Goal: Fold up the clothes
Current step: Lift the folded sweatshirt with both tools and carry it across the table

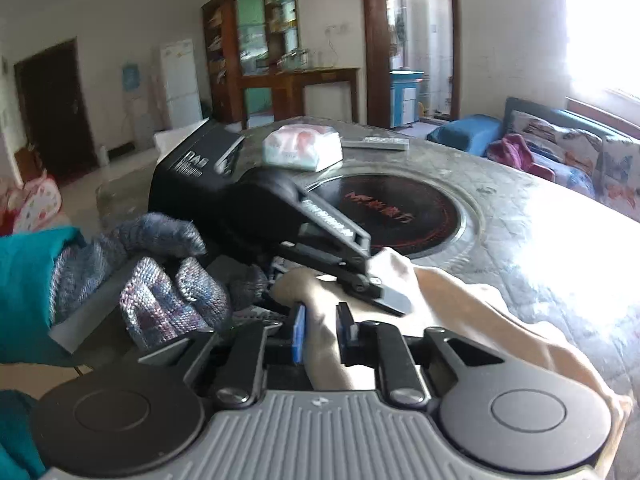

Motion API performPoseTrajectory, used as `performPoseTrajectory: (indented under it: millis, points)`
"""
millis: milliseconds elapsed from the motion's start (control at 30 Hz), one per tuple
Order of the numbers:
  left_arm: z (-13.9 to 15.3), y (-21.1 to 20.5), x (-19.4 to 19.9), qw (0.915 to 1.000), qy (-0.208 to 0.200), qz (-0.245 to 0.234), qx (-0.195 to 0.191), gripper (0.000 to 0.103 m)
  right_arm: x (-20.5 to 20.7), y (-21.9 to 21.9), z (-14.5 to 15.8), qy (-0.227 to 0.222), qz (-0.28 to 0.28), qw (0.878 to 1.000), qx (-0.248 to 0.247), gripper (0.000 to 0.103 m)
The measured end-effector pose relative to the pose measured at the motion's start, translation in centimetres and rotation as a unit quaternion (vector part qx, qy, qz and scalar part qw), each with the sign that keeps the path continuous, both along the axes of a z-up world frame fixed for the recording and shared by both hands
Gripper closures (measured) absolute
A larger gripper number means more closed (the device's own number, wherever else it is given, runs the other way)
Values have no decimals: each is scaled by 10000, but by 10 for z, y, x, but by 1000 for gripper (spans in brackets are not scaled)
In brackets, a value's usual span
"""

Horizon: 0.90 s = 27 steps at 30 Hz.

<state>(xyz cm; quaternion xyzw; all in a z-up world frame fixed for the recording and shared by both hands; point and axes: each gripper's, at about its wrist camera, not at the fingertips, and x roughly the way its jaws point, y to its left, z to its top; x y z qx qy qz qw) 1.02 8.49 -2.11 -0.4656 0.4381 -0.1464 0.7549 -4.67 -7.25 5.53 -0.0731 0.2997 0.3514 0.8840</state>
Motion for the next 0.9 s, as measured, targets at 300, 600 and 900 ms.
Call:
performPoseTrajectory:
  millis: [300, 600, 900]
  points:
    - [7, -7, 1, 9996, -148, -117, 218, 84, -14, -85, -9, 266, -1825, 9828, 77, 78]
    - [10, -16, 6, 9992, -185, -130, 320, 84, 0, -161, -42, 597, -3190, 9452, 370, 58]
    - [17, -25, 9, 9970, -321, -229, 671, 84, 9, -179, -56, 765, -3322, 9351, 974, 71]
